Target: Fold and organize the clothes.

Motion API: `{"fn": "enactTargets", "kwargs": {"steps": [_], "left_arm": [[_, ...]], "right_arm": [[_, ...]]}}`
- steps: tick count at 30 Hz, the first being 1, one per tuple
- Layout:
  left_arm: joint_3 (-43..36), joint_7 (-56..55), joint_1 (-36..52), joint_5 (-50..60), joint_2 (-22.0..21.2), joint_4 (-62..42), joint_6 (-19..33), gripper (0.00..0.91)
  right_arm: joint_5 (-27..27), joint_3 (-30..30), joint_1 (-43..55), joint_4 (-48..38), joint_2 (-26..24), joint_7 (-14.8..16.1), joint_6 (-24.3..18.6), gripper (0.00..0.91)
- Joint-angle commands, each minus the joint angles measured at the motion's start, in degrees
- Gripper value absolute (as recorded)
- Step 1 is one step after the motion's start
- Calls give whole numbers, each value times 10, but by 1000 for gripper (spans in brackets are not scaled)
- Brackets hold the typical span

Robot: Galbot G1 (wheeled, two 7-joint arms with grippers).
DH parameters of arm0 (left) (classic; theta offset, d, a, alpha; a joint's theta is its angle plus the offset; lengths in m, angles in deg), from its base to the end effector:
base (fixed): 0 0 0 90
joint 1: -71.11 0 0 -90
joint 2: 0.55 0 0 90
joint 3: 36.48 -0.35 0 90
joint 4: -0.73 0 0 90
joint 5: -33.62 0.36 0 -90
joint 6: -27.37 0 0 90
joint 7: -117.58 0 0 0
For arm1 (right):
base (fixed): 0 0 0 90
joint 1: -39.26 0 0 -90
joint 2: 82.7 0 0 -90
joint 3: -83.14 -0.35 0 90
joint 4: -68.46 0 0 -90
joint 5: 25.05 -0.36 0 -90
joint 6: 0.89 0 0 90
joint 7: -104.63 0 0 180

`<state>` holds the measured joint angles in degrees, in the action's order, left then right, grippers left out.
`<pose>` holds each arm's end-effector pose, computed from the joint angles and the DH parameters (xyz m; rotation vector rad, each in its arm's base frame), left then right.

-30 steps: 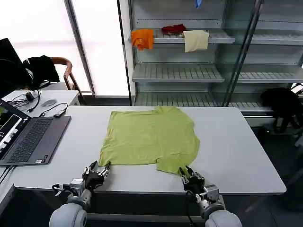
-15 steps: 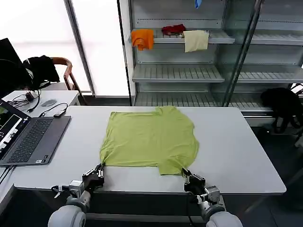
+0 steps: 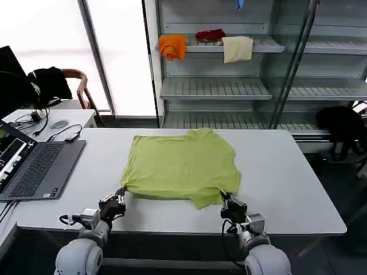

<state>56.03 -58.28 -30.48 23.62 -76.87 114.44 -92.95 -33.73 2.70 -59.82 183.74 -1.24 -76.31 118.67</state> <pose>0.2832 0.0626 -0.2582 -0.1448 -2.8166 -0.0948 0.2851 0.0243 -0.2502 0.3098 -2.8647 0.0059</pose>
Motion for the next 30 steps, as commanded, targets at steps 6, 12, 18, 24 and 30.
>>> {"fn": "enactTargets", "kwargs": {"steps": [6, 12, 18, 24, 30], "left_arm": [[-7, -1, 87, -4, 3, -36, -17, 10], [-20, -4, 134, 6, -1, -88, -16, 10], [-26, -4, 154, 25, -7, -138, -10, 10], [-30, -3, 166, 36, -7, -165, -7, 907], [-37, -4, 171, 50, -10, -176, -1, 907]], "right_arm": [[-8, 2, 137, -98, 3, -7, 20, 0], [-7, 6, 177, -151, 8, -6, 21, 0], [-2, 8, 202, -194, 21, -6, 17, 0], [20, 12, 219, -221, 30, -8, 15, 907], [30, 11, 244, -243, 43, -19, 1, 907]]}}
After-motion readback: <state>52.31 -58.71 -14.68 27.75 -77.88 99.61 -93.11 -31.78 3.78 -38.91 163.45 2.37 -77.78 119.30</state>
